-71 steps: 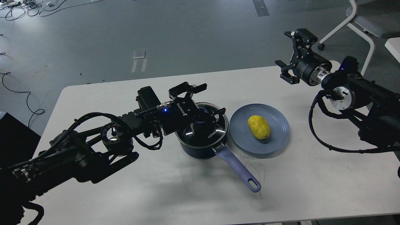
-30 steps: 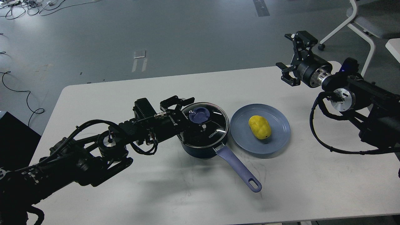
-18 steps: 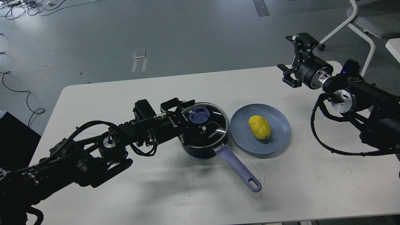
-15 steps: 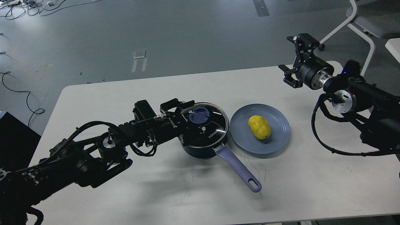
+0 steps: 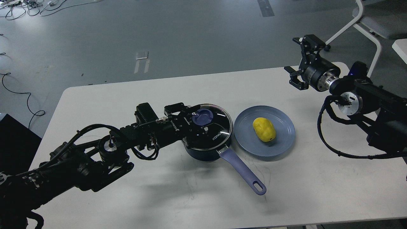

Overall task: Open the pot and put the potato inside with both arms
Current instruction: 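Lift the glass lid off the saucepan with the left gripper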

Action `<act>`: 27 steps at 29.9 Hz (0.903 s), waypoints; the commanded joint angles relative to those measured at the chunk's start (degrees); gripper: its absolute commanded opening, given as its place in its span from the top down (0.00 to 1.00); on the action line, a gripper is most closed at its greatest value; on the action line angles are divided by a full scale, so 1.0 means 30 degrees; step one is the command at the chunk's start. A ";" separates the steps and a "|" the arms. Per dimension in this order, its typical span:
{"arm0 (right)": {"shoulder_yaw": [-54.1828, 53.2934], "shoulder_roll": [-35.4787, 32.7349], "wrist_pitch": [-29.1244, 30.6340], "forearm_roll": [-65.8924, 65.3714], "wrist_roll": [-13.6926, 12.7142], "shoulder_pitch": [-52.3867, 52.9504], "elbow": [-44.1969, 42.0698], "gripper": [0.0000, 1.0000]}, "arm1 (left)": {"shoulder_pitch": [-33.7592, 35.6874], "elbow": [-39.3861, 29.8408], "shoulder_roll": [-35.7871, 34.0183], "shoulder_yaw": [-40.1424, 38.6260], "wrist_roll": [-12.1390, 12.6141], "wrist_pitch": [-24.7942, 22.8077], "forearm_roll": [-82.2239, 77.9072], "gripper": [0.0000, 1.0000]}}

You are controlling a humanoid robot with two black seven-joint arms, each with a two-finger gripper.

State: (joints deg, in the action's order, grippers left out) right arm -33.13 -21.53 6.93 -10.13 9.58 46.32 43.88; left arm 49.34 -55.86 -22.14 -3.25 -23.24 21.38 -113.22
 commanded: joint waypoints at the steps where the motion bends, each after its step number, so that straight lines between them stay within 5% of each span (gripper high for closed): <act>1: 0.0029 0.0000 -0.0025 0.0008 -0.0001 0.0000 -0.0243 0.00 | 0.0076 -0.0013 -0.0002 -0.0001 -0.0368 0.0022 0.0034 0.54; 5: 0.0058 0.0000 -0.0024 0.0007 -0.0001 0.0000 -0.0243 0.00 | 0.0076 -0.0100 -0.0060 -0.0001 -0.0835 0.0022 0.0034 0.65; 16: 0.0058 0.0029 -0.0025 0.0008 -0.0001 0.0000 -0.0507 0.00 | 0.0544 -0.1182 -0.0528 -0.0177 -0.1482 -0.0095 0.0355 0.65; 27: 0.0029 0.0000 -0.0025 0.0008 -0.0001 0.0118 -0.0478 0.00 | 0.3300 -0.2474 -0.3808 -0.0031 -0.1587 -0.0535 0.2026 0.65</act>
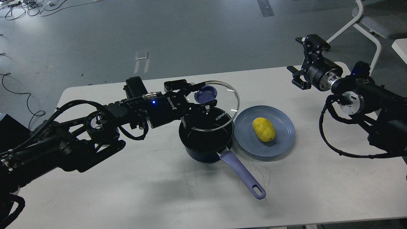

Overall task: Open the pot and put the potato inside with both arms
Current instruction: 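Lift the glass lid off the saucepan with the left gripper, then set the lid on the table beside the pan and release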

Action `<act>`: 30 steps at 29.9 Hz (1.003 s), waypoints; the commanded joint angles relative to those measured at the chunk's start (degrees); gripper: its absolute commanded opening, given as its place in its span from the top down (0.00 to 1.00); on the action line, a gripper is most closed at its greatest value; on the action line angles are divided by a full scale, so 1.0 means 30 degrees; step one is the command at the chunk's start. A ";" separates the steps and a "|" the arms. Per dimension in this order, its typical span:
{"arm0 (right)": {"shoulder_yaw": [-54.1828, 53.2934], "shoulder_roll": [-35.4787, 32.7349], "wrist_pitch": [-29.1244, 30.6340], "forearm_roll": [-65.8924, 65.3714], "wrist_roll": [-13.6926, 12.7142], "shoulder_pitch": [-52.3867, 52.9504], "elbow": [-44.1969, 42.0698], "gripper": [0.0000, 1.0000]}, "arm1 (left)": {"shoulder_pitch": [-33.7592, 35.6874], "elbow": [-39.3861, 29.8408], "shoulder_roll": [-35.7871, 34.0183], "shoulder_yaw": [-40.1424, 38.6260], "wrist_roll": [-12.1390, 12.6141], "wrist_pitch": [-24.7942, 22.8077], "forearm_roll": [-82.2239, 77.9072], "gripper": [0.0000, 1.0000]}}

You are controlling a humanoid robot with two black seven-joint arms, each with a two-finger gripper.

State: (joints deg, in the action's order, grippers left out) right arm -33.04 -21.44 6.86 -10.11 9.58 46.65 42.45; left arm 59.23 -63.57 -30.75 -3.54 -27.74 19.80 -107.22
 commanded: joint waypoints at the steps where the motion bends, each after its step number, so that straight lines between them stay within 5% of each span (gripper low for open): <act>1: -0.0004 -0.0002 -0.0002 0.0000 -0.0001 0.0007 0.0000 0.00 | -0.0056 0.0154 -0.1174 0.0095 -0.0088 -0.0009 0.0027 0.65; 16: -0.0004 0.0057 -0.0002 0.0000 -0.0030 0.0212 -0.0029 0.00 | -0.3012 0.3055 -0.3988 0.1033 -0.0088 0.0430 0.1636 0.65; 30: 0.0025 -0.0031 -0.0002 0.0000 -0.0059 0.0241 0.0000 0.00 | -0.5798 0.6564 -0.1298 0.1033 -0.0088 0.2480 0.3279 0.63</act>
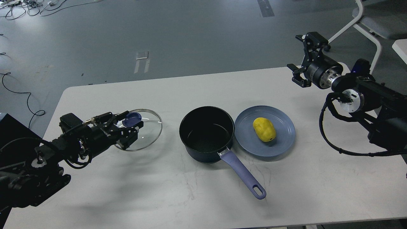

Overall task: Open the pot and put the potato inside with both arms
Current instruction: 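Set the lid on the table beside the pan and release, then raise the left arm and move the right gripper to the potato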

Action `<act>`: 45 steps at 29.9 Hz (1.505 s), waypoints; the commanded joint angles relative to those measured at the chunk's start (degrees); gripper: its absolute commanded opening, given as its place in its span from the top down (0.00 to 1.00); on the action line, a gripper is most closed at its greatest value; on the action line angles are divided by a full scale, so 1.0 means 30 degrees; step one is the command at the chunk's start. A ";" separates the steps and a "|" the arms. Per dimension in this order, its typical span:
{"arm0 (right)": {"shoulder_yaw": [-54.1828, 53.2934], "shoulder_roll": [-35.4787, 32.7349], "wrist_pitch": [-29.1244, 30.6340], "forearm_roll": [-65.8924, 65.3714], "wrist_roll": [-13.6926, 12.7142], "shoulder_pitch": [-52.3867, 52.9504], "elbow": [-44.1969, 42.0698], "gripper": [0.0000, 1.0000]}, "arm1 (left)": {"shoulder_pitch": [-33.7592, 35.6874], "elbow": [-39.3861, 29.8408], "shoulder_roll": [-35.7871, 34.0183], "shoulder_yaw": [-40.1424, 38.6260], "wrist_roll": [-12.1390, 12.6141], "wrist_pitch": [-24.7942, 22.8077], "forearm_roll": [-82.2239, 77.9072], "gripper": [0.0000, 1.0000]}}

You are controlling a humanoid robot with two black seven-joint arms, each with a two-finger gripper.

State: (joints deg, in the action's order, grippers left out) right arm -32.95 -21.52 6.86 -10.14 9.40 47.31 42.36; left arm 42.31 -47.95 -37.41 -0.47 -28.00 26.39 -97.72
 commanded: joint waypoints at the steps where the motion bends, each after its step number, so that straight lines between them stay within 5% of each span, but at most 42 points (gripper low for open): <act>1: -0.0002 0.0025 -0.0002 0.0010 0.0000 -0.0006 0.0030 0.00 | -0.0216 0.1714 0.1158 0.0009 0.0002 0.0461 0.0140 0.62; 11: -0.0002 0.0054 -0.0002 0.0010 -0.0058 -0.0007 0.0030 0.00 | -0.1007 0.3387 0.1893 0.0038 0.0002 0.0538 0.0345 0.53; 13: -0.0002 0.0055 -0.0002 -0.0019 -0.0058 -0.0007 0.0030 0.00 | -0.1066 0.3387 0.1834 0.0067 0.0002 0.0538 0.0345 0.41; 15: -0.0002 0.0025 -0.0002 0.0010 -0.0058 -0.0065 0.0001 0.00 | -0.1066 0.3387 0.1805 0.0068 0.0002 0.0538 0.0374 0.05; 16: -0.0002 0.0025 -0.0002 -0.0019 -0.0058 -0.0065 0.0001 0.00 | -0.1066 0.3387 0.1805 0.0068 0.0002 0.0538 0.0375 0.02; 25: -0.0002 0.0025 -0.0002 -0.0019 -0.0029 -0.0095 0.0001 0.00 | -0.0627 0.2013 0.1075 -0.0049 0.0002 0.0538 0.3857 0.02; 31: 0.0494 -0.0033 0.0116 -0.0194 0.0059 0.0110 0.0147 0.00 | 0.1977 -0.2234 -0.0567 -0.0284 0.0002 0.0538 0.9097 0.02; 33: 0.1576 -0.0033 0.0116 -0.0778 0.0496 0.0519 0.0235 0.00 | 0.3382 -0.2881 -0.0685 -0.0459 0.0002 -0.1463 1.2170 0.02; 37: 0.4328 -0.0121 0.0028 -0.4051 0.2545 0.1398 0.0905 0.00 | 0.6135 -0.2562 -0.0422 -0.1744 0.0002 -0.8161 2.1208 0.02; 39: 0.4885 -0.0527 -0.0175 -0.5338 0.2665 0.1516 0.1750 0.00 | 0.6402 -0.2212 -0.0277 -0.2358 0.0002 -0.9630 2.3583 0.02; 41: 0.5591 -0.1729 -0.0849 -0.8124 0.2696 0.1604 0.3598 0.00 | 0.6463 -0.1391 0.0425 -0.3590 0.1417 -1.1077 2.6266 0.02; 43: 0.7167 -0.2696 -0.1638 -1.2826 0.2667 0.1634 0.5502 0.00 | 0.6289 -0.0134 0.1827 -0.5140 0.4194 -1.1607 2.8141 0.02; 45: 0.8284 -0.2816 -0.2050 -1.4775 0.2696 0.1809 0.5684 0.00 | 0.6229 0.0367 0.2388 -0.5847 0.5287 -1.1608 2.8498 0.02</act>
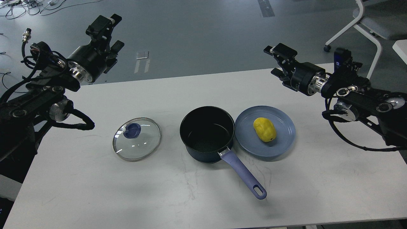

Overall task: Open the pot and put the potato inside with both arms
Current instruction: 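Raise the left arm and move the right gripper to the potato, then grasp the yellow potato with the right gripper and lift it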

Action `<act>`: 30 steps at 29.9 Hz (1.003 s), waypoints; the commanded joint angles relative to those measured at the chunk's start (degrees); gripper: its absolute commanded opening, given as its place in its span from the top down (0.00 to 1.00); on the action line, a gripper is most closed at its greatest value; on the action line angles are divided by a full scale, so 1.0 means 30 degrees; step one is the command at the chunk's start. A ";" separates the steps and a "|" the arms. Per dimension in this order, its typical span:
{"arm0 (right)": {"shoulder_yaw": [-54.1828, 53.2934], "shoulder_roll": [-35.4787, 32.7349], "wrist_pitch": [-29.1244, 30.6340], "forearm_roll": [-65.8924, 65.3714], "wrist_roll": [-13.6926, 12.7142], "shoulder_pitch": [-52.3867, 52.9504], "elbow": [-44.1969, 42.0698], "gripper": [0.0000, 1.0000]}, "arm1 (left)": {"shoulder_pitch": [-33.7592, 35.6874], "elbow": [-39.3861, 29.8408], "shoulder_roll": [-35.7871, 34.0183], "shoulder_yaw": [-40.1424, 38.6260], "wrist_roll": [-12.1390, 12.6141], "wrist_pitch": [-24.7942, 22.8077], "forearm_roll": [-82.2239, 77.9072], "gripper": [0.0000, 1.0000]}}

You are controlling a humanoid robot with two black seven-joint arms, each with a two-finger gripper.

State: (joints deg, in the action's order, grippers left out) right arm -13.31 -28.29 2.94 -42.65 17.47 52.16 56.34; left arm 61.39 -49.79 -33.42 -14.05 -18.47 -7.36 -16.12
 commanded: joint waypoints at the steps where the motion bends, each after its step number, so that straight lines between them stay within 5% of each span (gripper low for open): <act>1: 0.2726 -0.0619 -0.1093 -0.5252 0.0006 0.0453 0.0997 0.00 | -0.0249 0.1300 0.1411 -0.1903 0.2753 -0.0417 0.1361 0.02; 9: 0.5548 -0.1089 -0.1360 -0.7342 -0.0023 0.1012 0.1085 0.02 | -0.1245 0.1362 0.2352 -0.3433 0.3052 -0.0300 0.1332 0.02; 27: 0.8918 0.0641 -0.1448 -0.7814 -0.0609 0.1276 0.0294 0.04 | -0.2682 0.1274 0.2177 -0.3169 0.1939 -0.0271 0.1010 0.02; 30: 0.8976 0.0640 -0.1448 -0.7843 -0.0609 0.1305 0.0323 0.22 | -0.2682 0.1215 0.2147 -0.3169 0.1880 -0.0271 0.1010 0.02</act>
State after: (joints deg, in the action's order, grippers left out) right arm 13.38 -26.40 -1.39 -66.11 15.67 55.99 57.30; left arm 53.40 -46.03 -26.93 -23.56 -12.64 -8.16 -13.08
